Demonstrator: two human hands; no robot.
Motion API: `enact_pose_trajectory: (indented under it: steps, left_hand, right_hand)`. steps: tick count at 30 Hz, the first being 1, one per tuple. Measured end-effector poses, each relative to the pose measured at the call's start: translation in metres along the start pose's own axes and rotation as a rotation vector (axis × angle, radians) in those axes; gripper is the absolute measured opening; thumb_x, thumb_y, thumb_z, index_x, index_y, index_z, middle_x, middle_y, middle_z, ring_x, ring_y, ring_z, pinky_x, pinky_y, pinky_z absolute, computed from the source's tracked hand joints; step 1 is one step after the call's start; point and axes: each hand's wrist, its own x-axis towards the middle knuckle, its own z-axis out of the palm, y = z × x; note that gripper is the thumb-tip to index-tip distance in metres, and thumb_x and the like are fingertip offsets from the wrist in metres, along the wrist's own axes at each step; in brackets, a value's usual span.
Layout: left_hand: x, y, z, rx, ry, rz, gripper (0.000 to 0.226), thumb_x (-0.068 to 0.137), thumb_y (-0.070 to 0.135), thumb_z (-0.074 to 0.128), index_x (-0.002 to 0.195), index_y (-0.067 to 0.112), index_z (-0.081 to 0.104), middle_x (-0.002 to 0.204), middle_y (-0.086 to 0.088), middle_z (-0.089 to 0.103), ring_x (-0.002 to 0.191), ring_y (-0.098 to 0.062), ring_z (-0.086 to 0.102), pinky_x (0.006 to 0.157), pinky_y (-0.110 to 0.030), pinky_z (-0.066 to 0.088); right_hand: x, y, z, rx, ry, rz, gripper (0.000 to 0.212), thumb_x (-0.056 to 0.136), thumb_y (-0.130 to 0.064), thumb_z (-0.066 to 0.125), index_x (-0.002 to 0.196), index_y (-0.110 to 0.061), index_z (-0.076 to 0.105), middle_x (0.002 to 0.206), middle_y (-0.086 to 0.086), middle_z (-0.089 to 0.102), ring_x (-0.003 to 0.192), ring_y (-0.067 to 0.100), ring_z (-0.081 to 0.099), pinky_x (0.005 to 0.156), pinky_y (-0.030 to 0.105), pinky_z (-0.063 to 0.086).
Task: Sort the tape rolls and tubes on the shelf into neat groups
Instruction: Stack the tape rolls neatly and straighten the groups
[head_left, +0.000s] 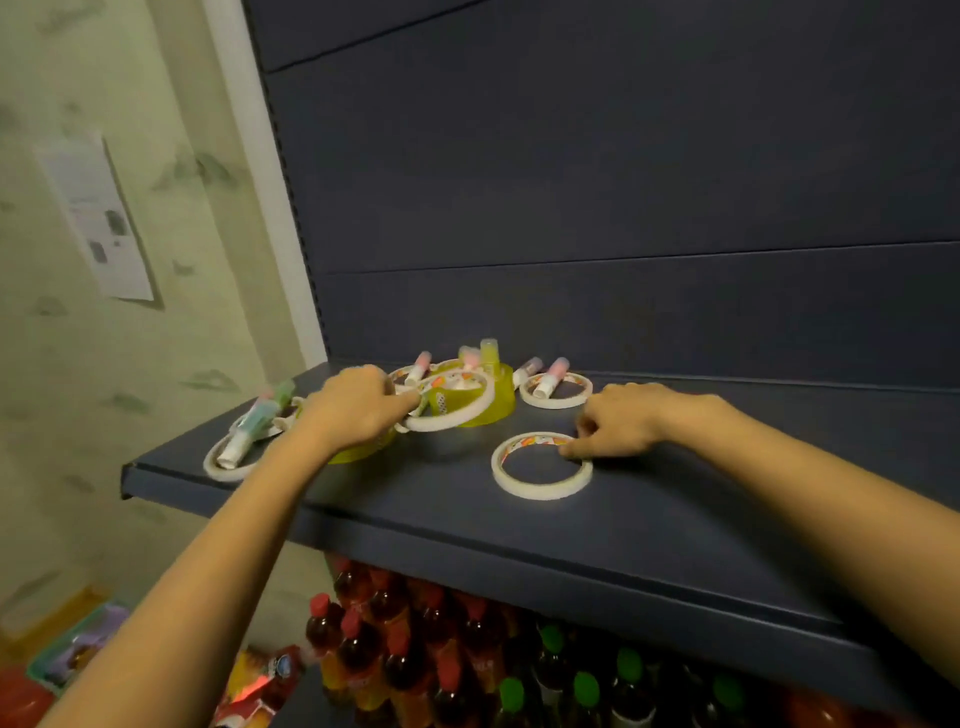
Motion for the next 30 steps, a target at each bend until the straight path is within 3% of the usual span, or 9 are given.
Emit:
enact_pose_trajectory:
  steps: [2,5,9,13,15,17,20,27,30]
  left_hand:
    - [0.007,0.001,-0.005,-0.018,0.018,0.053,0.045,0.089,0.040,0.049,0.059,0.007,0.054,0.058,-0.007,0.048,0.067,-0.030,0.051,0.059,-0.031,0.035]
    - [0.013,0.009,-0.002,-0.016,0.029,0.171,0.052,0.087,0.050,0.044,0.052,0.012,0.044,0.055,-0.004,0.047,0.065,-0.028,0.049,0.062,-0.034,0.039]
    - [0.016,0.034,0.012,-0.033,0.051,0.296,0.047,0.088,0.049,0.045,0.058,0.014,0.047,0.076,-0.008,0.054,0.087,-0.035,0.058,0.074,-0.036,0.041]
    - [0.009,0.078,0.030,-0.057,0.033,0.505,0.047,0.090,0.050,0.039,0.065,0.014,0.056,0.095,-0.011,0.058,0.102,-0.038,0.053,0.092,-0.044,0.039]
    - [0.000,0.108,0.038,-0.120,-0.001,0.591,0.045,0.091,0.044,0.044,0.055,0.017,0.048,0.079,-0.005,0.056,0.096,-0.036,0.055,0.087,-0.041,0.039]
    - [-0.011,0.141,0.043,-0.135,-0.017,0.632,0.044,0.088,0.042,0.048,0.053,0.017,0.046,0.064,-0.002,0.052,0.079,-0.030,0.054,0.077,-0.037,0.041]
    - [-0.030,0.191,0.051,-0.190,-0.050,0.714,0.042,0.088,0.041,0.048,0.054,0.017,0.047,0.055,0.002,0.048,0.058,-0.019,0.046,0.061,-0.030,0.033]
    - [-0.095,0.311,0.063,-0.282,-0.083,0.872,0.042,0.089,0.041,0.048,0.054,0.018,0.046,0.054,0.002,0.048,0.054,-0.017,0.044,0.055,-0.028,0.033]
    - [-0.131,0.366,0.065,-0.311,-0.084,0.917,0.043,0.089,0.041,0.048,0.053,0.017,0.044,0.054,0.001,0.047,0.053,-0.016,0.042,0.051,-0.026,0.028]
  right_hand:
    - [-0.005,-0.002,0.000,-0.001,0.008,0.048,0.043,0.089,-0.057,0.043,0.062,-0.025,0.052,0.069,-0.009,0.047,0.077,0.017,0.050,0.058,0.027,0.033]
    - [-0.023,0.001,-0.004,0.030,0.075,0.155,0.044,0.089,-0.056,0.043,0.064,-0.022,0.054,0.066,-0.008,0.048,0.073,0.018,0.050,0.053,0.027,0.031]
    - [-0.069,0.016,0.003,0.076,0.227,0.366,0.042,0.088,-0.056,0.044,0.077,-0.022,0.067,0.065,-0.004,0.050,0.072,0.021,0.052,0.052,0.026,0.031]
    - [-0.133,0.032,0.014,0.058,0.292,0.620,0.047,0.086,-0.060,0.046,0.076,-0.020,0.069,0.061,-0.003,0.051,0.060,0.017,0.047,0.048,0.024,0.027]
    - [-0.169,0.040,0.019,0.048,0.307,0.729,0.048,0.085,-0.060,0.047,0.081,-0.020,0.073,0.066,0.001,0.057,0.060,0.018,0.048,0.048,0.024,0.028]
    - [-0.207,0.047,0.025,0.028,0.334,0.825,0.048,0.085,-0.060,0.048,0.082,-0.019,0.073,0.072,0.004,0.059,0.066,0.021,0.050,0.049,0.025,0.029]
    - [-0.267,0.057,0.032,0.021,0.350,0.947,0.047,0.085,-0.059,0.048,0.075,-0.019,0.070,0.066,0.000,0.054,0.068,0.023,0.050,0.050,0.026,0.029]
    - [-0.400,0.087,0.038,-0.057,0.344,1.132,0.049,0.086,-0.058,0.049,0.057,-0.019,0.057,0.055,-0.003,0.045,0.064,0.024,0.048,0.047,0.025,0.027]
    - [-0.457,0.106,0.040,-0.090,0.347,1.182,0.046,0.086,-0.057,0.049,0.061,-0.020,0.060,0.057,-0.003,0.044,0.068,0.025,0.047,0.048,0.026,0.027]
